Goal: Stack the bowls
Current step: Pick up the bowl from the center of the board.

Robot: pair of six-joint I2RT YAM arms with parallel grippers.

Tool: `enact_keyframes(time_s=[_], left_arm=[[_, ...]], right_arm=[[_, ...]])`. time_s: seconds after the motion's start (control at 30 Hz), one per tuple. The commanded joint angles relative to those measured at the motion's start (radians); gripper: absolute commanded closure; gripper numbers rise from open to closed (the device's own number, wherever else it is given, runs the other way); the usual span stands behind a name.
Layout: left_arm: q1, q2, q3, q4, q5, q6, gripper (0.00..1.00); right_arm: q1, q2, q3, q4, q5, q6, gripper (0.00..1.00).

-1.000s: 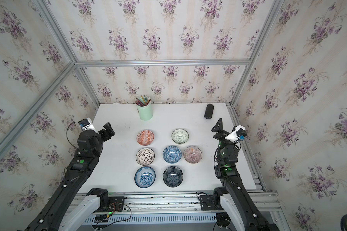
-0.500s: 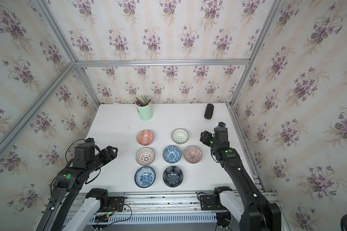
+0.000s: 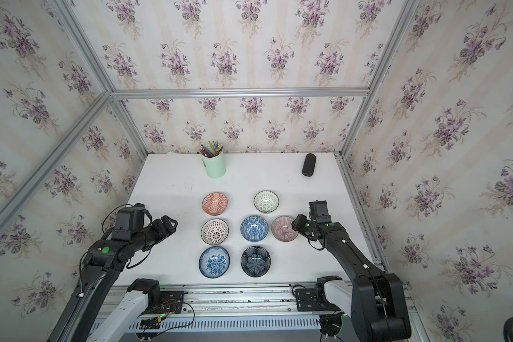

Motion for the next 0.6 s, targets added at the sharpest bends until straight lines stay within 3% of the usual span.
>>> enact_keyframes(time_s=[0.0,0.1,0.57], left_arm=[[0.001,0.002,0.002,-0.002,-0.008,0.018,0.15],[0.001,-0.001,-0.002,-0.001,-0.008,0.019,0.16],[0.001,-0.004,0.003,-0.011,-0.016,0.024,0.17]], right_arm=[[0.003,0.014,0.0,0.008,-0.013,0.005,0.58],[0.006,0.025,0.0,0.009,-0.018,0.003,0.67],[0.023,0.02,0.006,-0.01,-0.022,0.004,0.83]])
